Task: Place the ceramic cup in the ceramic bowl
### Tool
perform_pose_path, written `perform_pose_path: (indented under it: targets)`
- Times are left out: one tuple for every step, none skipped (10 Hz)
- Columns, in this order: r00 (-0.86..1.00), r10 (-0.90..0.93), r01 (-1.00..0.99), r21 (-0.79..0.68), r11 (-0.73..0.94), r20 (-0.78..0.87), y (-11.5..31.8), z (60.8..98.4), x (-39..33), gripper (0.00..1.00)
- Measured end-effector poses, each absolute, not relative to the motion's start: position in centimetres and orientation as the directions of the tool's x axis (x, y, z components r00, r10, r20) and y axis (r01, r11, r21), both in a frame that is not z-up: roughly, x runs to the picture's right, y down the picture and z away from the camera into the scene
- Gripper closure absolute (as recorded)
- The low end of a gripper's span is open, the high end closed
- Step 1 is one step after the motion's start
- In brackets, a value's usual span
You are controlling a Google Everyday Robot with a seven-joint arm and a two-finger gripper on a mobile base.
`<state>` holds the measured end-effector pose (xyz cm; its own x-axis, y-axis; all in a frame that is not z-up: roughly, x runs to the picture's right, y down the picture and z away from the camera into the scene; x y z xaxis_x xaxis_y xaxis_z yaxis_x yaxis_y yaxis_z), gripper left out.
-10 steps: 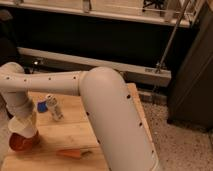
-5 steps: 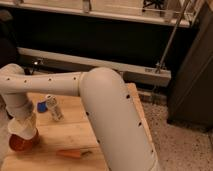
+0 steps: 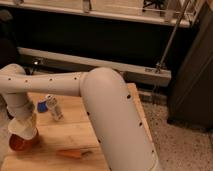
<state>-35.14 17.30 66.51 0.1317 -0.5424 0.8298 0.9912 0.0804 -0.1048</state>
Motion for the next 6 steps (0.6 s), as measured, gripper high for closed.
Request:
perform_pose_path:
  targets:
    - [0.141,-0.525,0.990,-0.105,0.098,0.839,17.5,66.9,-34.7,0.96]
    - [0.158,-0.495,0.985,-0.102,0.137,0.854,17.6,67.7,-33.6,0.96]
    - [0.157,-0.482,0.983,-0.089,0.162,0.862,17.5,68.2,-33.4,0.96]
    - [0.145,-0.476,0.982,-0.066,0.179,0.868,17.3,68.6,-33.6,0.96]
    - [0.127,-0.476,0.982,-0.041,0.187,0.870,17.0,68.8,-33.9,0.96]
    - [0.107,-0.480,0.981,-0.013,0.195,0.871,16.5,68.9,-34.2,0.96]
